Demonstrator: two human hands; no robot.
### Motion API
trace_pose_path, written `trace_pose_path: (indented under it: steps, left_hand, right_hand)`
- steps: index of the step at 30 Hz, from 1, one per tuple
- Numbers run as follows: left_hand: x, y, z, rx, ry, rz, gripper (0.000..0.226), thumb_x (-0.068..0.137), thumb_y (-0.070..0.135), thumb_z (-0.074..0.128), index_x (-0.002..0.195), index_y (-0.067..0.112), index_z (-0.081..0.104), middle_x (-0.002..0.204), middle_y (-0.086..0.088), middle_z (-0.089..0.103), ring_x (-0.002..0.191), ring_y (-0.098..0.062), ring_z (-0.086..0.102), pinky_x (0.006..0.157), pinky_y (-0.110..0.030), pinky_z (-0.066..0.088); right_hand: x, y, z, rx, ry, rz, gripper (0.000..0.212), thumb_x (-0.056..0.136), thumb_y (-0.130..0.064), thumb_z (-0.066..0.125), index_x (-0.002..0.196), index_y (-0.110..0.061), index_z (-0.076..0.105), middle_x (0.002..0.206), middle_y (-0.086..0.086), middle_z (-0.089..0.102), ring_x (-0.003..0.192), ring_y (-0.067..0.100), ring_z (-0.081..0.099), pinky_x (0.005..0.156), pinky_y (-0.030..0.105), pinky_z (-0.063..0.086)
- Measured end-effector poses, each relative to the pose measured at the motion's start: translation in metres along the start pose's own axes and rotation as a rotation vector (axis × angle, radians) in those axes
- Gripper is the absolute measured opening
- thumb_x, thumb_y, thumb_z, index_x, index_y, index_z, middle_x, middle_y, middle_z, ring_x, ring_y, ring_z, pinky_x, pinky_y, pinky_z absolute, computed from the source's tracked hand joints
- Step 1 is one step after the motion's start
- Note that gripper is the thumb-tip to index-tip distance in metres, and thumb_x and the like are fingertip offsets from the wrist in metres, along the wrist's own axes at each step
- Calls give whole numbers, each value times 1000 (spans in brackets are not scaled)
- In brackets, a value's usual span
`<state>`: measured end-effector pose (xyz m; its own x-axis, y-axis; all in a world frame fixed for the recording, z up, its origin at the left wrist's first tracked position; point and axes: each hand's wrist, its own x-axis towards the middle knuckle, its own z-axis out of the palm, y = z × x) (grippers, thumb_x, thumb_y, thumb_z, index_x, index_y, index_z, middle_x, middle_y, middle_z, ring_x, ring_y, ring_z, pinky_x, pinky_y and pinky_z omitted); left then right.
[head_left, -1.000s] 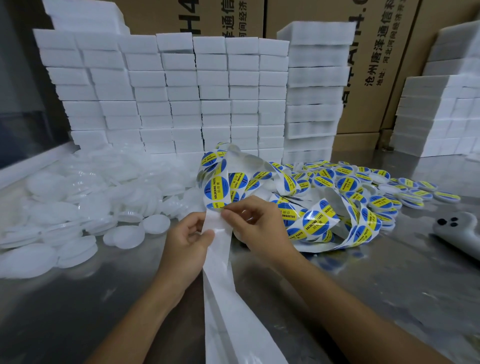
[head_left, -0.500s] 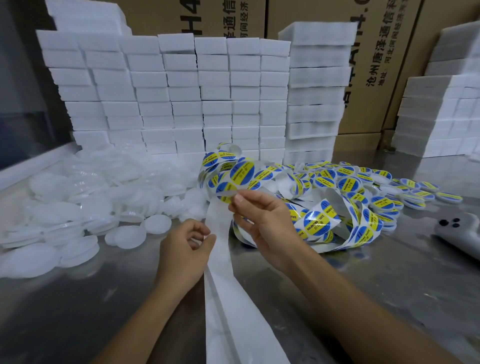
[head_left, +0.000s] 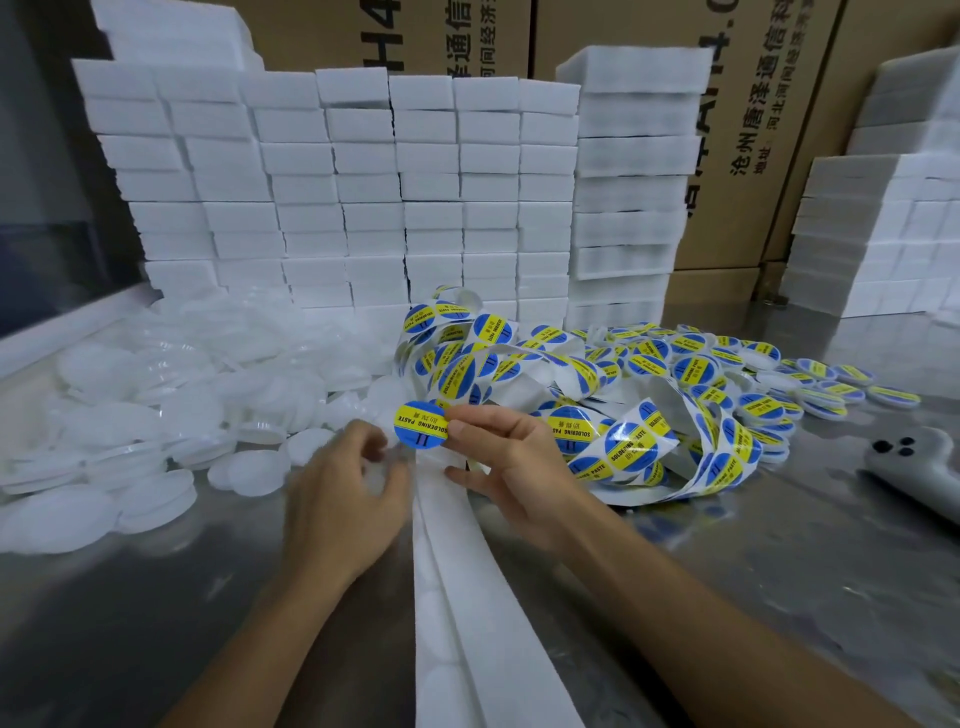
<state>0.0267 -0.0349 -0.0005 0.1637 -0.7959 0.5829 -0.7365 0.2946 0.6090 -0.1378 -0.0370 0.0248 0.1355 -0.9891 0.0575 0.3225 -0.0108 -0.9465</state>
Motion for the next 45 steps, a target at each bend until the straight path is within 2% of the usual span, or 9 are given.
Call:
trace_pose_path:
  steps: [3, 7, 11, 15, 20, 25, 32, 37, 45]
  left_hand:
    - [8, -14, -11, 402, 102, -127, 36, 76, 25, 70, 110, 17, 63, 120, -12, 60, 113, -36, 50, 91, -49, 33]
    - [12, -29, -28, 696, -168, -415, 52, 86, 43, 52, 133, 21, 48, 142, -14, 39, 129, -33, 32, 99, -49, 30]
    - [12, -33, -30, 650, -201, -457, 37, 91, 43, 50, 119, 21, 59, 134, -12, 48, 124, -33, 41, 99, -49, 33]
    - [14, -35, -28, 597, -172, -441, 18, 87, 35, 60, 85, 18, 66, 124, -13, 54, 120, -37, 43, 101, -53, 36]
    - [13, -33, -22, 580, -197, -382, 17, 92, 28, 55, 90, 13, 64, 128, -10, 48, 121, -33, 37, 99, -51, 34]
    - [15, -17, -9, -74, 17, -134, 7, 96, 11, 54, 89, 9, 55, 103, -6, 60, 96, -26, 53, 80, -34, 38]
    - [11, 10, -3, -996, -41, -600, 19, 102, 16, 46, 91, 6, 57, 96, -11, 69, 75, -23, 75, 59, -27, 60]
    - [12, 6, -7, -1083, -23, -691, 8, 96, 1, 54, 90, 2, 60, 87, -15, 68, 65, -21, 73, 55, -29, 59]
    - [11, 5, -10, -1151, -127, -646, 19, 84, -5, 66, 102, 3, 63, 84, -15, 75, 80, -27, 74, 63, -30, 60]
  right_hand:
    - [0, 1, 1, 2, 5, -7, 19, 87, -1, 69, 95, -17, 75, 99, 4, 76, 98, 18, 69, 101, 54, 48]
    - [1, 2, 1, -6, 7, -16, 22, 87, 0, 68, 99, -17, 75, 91, 5, 73, 90, 18, 66, 99, 52, 48]
    - [1, 1, 2, -18, 3, -32, 22, 89, 0, 67, 98, -18, 75, 91, 6, 72, 88, 17, 63, 99, 53, 48]
    - [2, 1, 1, -23, -1, -21, 15, 88, -6, 70, 88, -20, 75, 93, 2, 75, 96, 17, 65, 97, 59, 50]
    - [4, 1, -1, -41, -26, -30, 6, 92, -13, 66, 93, -17, 70, 97, 1, 75, 101, 13, 69, 96, 60, 49]
    - [5, 0, -4, -74, -58, -5, 6, 93, -17, 66, 93, -21, 71, 105, 2, 69, 107, 15, 60, 98, 58, 50]
    - [5, 1, -5, -11, -45, -12, 4, 90, -16, 69, 91, -20, 72, 99, 1, 72, 96, 12, 65, 97, 58, 50]
    - [4, 0, -6, 9, -13, -15, 6, 89, -15, 71, 90, -21, 72, 96, -1, 75, 96, 14, 68, 97, 57, 51]
    - [4, 0, -6, -85, 12, -44, 10, 86, -15, 74, 87, -25, 75, 95, 1, 76, 89, 13, 71, 94, 52, 54]
